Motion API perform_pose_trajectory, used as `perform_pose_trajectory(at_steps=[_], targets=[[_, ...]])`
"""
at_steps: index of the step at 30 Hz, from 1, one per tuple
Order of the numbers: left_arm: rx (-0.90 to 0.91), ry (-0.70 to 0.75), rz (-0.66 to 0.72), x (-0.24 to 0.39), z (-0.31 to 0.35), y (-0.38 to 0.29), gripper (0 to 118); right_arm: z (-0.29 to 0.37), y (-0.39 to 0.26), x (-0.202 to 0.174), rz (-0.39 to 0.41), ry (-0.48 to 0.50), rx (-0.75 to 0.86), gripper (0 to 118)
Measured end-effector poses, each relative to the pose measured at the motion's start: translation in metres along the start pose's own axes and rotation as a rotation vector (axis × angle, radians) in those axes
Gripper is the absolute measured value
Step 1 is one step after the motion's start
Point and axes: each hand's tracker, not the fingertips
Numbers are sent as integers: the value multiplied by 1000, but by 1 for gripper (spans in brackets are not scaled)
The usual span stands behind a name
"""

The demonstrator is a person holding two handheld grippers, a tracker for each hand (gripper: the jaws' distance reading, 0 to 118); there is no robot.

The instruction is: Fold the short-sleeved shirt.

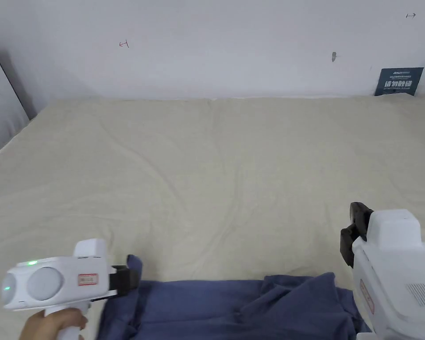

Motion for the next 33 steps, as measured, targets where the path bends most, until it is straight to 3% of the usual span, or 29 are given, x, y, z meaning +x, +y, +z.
perform_pose_trajectory(at_steps=[9,13,14,15,16,17,18,21,24,26,29,30,31,32,33], targets=[[-124,-24,-21,64,-91,-15,7,8,-3,23,-20,-33,4,1],[-149,-25,16,72,-110,-24,19,12,-6,30,-23,-49,-4,1],[-147,-43,36,75,-108,-26,39,12,-6,31,-24,-52,-6,1],[-139,-67,56,76,-107,-27,78,13,-7,33,-26,-55,-8,1],[-130,-81,64,76,-105,-28,102,12,-8,34,-27,-57,-11,1],[-108,-91,71,76,-100,-28,115,12,-8,35,-30,-59,-14,1],[-64,-104,82,77,-92,-27,117,13,-8,35,-32,-60,-15,1],[9,-125,98,68,-70,-21,108,13,-7,36,-33,-63,-14,1],[146,-86,128,56,-40,-19,104,13,-6,35,-33,-60,-11,2],[248,-28,111,49,-20,-21,95,13,-4,34,-32,-55,-9,2],[371,88,86,36,0,-27,62,12,-3,32,-28,-50,-6,2],[407,129,82,32,3,-30,45,12,-2,32,-27,-49,-5,2],[444,156,77,29,6,-34,16,11,-1,31,-27,-49,-4,2],[465,175,68,25,7,-37,1,11,-1,31,-27,-48,-3,2],[456,203,55,21,6,-39,0,11,-1,30,-27,-46,-2,2]])
